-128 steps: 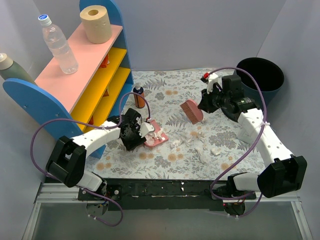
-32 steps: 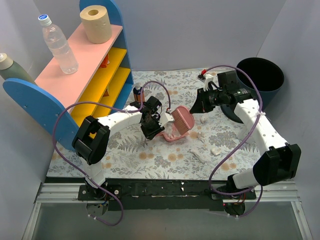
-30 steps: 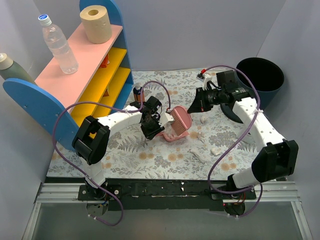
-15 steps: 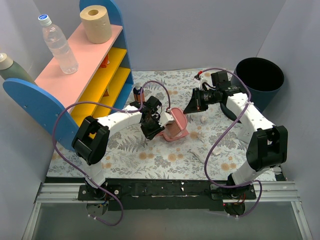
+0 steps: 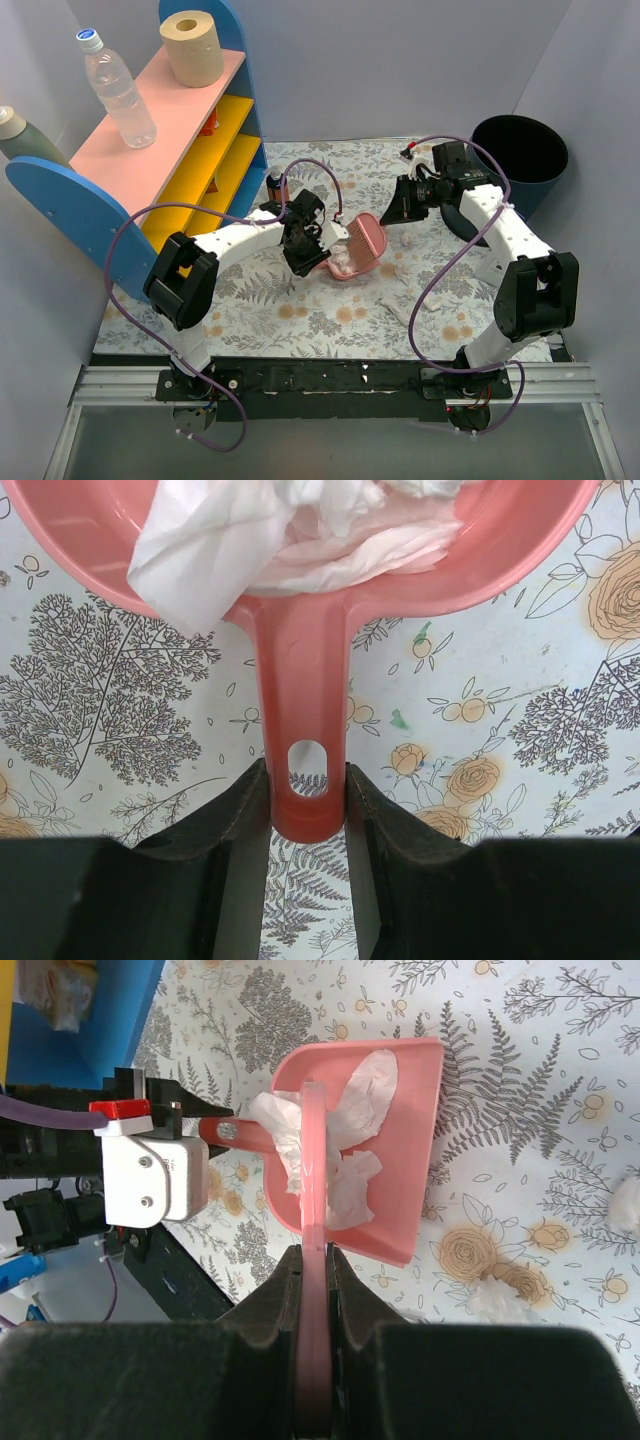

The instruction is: Sweep away the paper scraps from the table

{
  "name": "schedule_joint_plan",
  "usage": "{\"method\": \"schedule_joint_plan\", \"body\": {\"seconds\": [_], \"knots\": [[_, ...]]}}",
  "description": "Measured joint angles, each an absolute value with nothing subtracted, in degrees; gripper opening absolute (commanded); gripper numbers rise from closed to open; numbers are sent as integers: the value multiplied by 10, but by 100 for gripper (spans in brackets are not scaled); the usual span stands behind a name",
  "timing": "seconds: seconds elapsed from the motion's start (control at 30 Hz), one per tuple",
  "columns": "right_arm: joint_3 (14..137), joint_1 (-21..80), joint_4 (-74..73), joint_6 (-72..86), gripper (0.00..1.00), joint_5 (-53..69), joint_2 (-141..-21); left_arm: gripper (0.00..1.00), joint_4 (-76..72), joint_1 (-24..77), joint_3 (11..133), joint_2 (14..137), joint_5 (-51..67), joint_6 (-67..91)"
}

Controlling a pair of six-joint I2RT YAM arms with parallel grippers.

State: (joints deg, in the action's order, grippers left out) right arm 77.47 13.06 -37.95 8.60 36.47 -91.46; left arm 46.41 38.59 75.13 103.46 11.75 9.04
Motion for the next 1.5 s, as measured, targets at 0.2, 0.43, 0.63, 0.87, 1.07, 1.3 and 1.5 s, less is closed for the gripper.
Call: {"method": "schedule_joint_plan", "body": {"seconds": [0.2,0.43,0.63,0.87,1.07,1.3,1.5], "knots": [[774,128,-391,75,1,355,-908,0,462,387,751,1035,118,95],[778,120,-394,71,1,369,-882,0,458,387,751,1035,117,95],[834,103,-405,55,1,370,-879,0,458,387,752,1035,117,95],[905,80,-428,2,1,291,-862,0,463,387,785,1036,110,92],[935,74,-486,-85,1,183,-789,0,487,387,902,1081,106,93],[848,53,-531,-131,1,84,-603,0,507,387,1002,1154,95,101],[736,52,-539,-153,1,32,-473,0,542,387,1133,1251,73,101]]}}
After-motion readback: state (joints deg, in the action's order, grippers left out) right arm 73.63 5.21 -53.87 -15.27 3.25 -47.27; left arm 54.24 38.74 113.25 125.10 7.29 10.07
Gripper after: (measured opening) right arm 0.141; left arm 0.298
